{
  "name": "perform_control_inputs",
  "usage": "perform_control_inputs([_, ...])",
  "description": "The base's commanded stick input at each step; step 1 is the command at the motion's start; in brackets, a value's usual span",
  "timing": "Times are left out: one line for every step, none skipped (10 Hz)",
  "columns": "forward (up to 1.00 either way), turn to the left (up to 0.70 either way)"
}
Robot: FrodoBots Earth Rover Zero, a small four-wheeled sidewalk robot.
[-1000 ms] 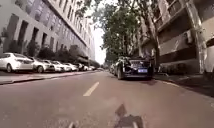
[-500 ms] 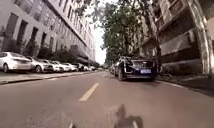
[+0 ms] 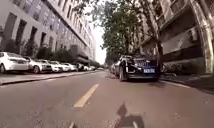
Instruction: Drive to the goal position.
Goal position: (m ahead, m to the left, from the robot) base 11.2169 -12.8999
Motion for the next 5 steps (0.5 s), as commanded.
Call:
perform_control_inputs([0.70,0.00])
perform_control_inputs([0.70,0.00])
perform_control_inputs([0.70,0.00])
perform_control_inputs([0.70,0.00])
perform_control_inputs([0.70,0.00])
